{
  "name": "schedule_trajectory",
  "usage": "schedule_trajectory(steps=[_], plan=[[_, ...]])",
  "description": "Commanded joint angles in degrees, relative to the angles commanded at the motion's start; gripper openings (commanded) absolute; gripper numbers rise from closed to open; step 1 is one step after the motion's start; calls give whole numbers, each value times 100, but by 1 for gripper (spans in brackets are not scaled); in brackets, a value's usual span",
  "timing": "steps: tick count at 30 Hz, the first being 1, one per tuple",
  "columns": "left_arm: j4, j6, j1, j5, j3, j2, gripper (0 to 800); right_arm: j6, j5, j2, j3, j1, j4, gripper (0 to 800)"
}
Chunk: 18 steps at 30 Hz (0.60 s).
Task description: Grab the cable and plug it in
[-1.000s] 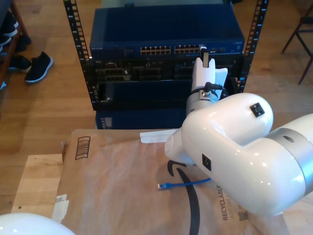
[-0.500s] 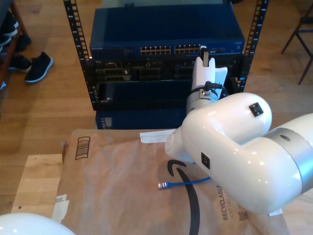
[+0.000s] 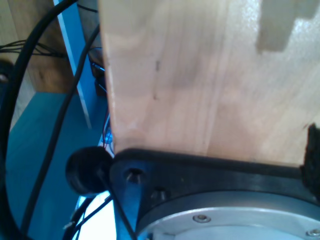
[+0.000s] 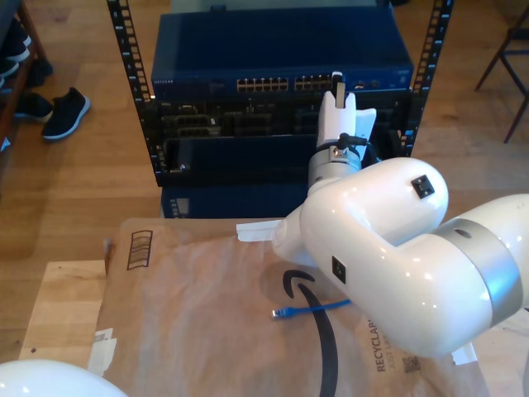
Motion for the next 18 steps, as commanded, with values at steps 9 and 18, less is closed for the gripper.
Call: schedule_trajectory(steps=[9, 18], plan=[[0, 0, 0, 0, 0, 0, 800, 18, 53, -1785, 2462, 26, -9, 277], [0, 0, 0, 0, 0, 0, 800, -70, 1934, -4343, 5257, 316, -334, 382]])
